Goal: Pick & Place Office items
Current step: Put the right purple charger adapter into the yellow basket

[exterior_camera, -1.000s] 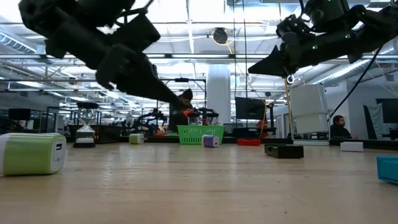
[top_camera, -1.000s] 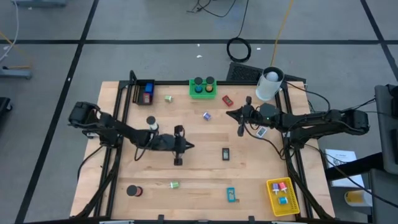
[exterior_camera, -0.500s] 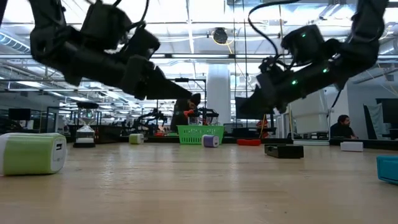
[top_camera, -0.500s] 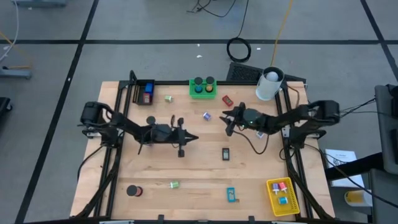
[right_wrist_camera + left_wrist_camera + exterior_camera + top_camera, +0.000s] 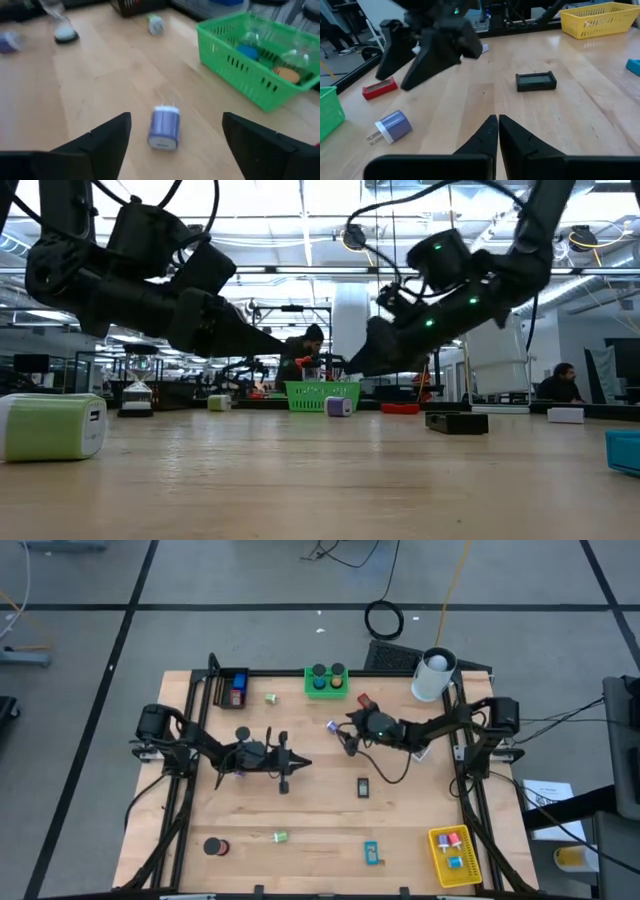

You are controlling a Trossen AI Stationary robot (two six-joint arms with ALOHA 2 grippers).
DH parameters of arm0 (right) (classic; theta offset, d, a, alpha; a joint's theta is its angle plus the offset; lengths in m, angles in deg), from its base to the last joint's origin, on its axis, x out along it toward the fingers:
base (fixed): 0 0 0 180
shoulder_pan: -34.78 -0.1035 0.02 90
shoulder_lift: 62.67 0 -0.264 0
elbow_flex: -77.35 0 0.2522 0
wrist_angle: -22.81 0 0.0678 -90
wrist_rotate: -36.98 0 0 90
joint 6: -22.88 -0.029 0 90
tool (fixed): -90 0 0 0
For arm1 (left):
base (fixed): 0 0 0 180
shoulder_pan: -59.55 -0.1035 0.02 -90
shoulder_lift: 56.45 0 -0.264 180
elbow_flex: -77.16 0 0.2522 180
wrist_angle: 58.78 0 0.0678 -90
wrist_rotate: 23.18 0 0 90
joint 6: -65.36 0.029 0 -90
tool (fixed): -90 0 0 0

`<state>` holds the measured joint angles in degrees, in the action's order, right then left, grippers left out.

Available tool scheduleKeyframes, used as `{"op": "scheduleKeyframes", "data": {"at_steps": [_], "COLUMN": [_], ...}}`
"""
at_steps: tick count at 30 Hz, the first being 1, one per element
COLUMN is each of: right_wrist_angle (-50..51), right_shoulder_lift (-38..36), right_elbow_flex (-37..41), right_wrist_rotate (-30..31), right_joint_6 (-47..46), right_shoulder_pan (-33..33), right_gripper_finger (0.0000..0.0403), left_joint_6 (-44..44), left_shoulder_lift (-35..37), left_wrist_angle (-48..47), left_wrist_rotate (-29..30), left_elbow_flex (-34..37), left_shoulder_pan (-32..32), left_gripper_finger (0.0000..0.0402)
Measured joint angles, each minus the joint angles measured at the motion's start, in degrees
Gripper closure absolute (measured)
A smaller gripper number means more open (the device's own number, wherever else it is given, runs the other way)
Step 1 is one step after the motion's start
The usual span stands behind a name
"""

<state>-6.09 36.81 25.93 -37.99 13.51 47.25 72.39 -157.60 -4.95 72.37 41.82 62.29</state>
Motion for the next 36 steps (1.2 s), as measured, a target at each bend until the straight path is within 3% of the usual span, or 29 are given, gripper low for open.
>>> {"op": "scheduleKeyframes", "data": {"at_steps": [8, 16, 22, 31, 36], "right_wrist_angle": [5.76, 7.81, 7.74, 8.87, 13.46], "right_shoulder_lift": [6.19, 9.59, 11.64, 11.57, 8.54], "right_elbow_flex": [-7.35, -9.62, -10.77, -10.73, -10.68], "right_wrist_rotate": [1.15, -0.16, -1.65, -1.4, -1.51], "right_joint_6": [1.41, -0.43, -0.18, 1.47, 1.72], "right_shoulder_pan": [0.5, 1.4, 1.4, 1.4, 1.04], "right_gripper_finger": [0.0074, 0.0096, 0.0143, 0.0275, 0.0277], "left_joint_6": [0.12, -0.12, -0.17, -0.24, -0.23], "left_shoulder_lift": [0.0, 0.0, 0.0, 0.02, 0.02], "left_wrist_angle": [-0.04, -0.28, -0.45, -0.61, -0.63], "left_wrist_rotate": [0.0, 0.02, 0.02, 0.02, 0.0], "left_elbow_flex": [0.0, 0.0, -0.02, -0.02, -0.02], "left_shoulder_pan": [0.0, -0.02, -0.04, -0.04, 0.0], "left_gripper_finger": [0.0393, 0.0378, 0.0398, 0.0379, 0.0397]}}
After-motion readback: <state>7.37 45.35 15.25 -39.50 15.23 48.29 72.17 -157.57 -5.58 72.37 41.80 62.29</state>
